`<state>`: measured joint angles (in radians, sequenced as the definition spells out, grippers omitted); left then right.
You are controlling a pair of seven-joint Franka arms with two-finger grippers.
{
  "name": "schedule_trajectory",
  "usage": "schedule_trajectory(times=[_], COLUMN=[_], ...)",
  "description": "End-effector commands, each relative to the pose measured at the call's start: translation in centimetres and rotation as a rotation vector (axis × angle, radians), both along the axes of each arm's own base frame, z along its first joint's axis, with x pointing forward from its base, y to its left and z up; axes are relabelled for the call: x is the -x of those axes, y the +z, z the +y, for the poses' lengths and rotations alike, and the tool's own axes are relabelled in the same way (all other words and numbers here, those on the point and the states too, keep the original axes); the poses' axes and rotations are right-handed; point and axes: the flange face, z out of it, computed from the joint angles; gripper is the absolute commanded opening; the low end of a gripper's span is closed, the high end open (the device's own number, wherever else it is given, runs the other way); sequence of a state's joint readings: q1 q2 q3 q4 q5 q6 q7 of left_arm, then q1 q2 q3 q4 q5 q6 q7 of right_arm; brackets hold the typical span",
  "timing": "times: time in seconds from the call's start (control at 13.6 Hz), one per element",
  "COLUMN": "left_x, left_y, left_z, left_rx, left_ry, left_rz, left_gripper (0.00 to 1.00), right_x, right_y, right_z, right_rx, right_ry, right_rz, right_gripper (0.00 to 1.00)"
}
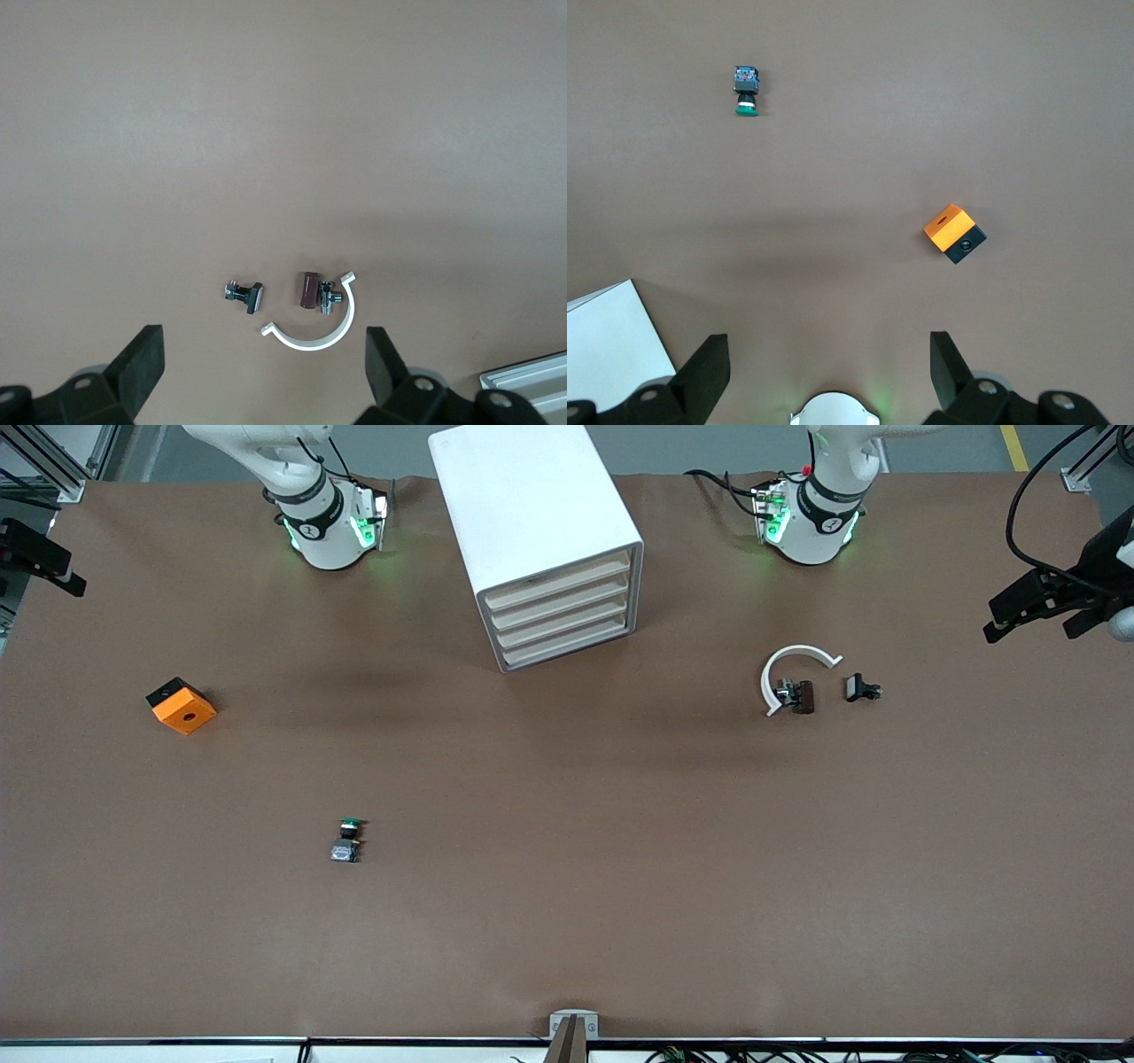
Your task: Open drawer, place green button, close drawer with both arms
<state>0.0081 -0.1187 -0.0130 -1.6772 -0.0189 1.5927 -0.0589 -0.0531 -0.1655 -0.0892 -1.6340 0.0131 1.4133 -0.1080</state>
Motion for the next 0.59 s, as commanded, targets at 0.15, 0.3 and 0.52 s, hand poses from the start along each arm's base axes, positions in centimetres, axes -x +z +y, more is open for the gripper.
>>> schedule_trajectory(times=[0.15, 0.3, 0.52], left_x=[0.0, 0.0, -0.34], left_y=[0.25, 0.18, -0.63], left_z=[0.55, 0.55, 0.56], left_rx=[-0.007, -0.007, -0.007], left_ry=[-0.005, 0.003, 0.016], left_rz=[0.008, 0.01, 0.028], left_gripper=[1.0, 1.0, 1.0], right_x=[0.35, 0.36, 0.36], right_y=[0.42, 0.34, 0.34], right_z=[0.28, 0.29, 0.29], right_rx=[0.002, 0.001, 0.001], right_ry=[-0.006, -0.006, -0.006], right_rz=[-0.01, -0.007, -0.007], right_gripper=[1.0, 1.0, 1.0])
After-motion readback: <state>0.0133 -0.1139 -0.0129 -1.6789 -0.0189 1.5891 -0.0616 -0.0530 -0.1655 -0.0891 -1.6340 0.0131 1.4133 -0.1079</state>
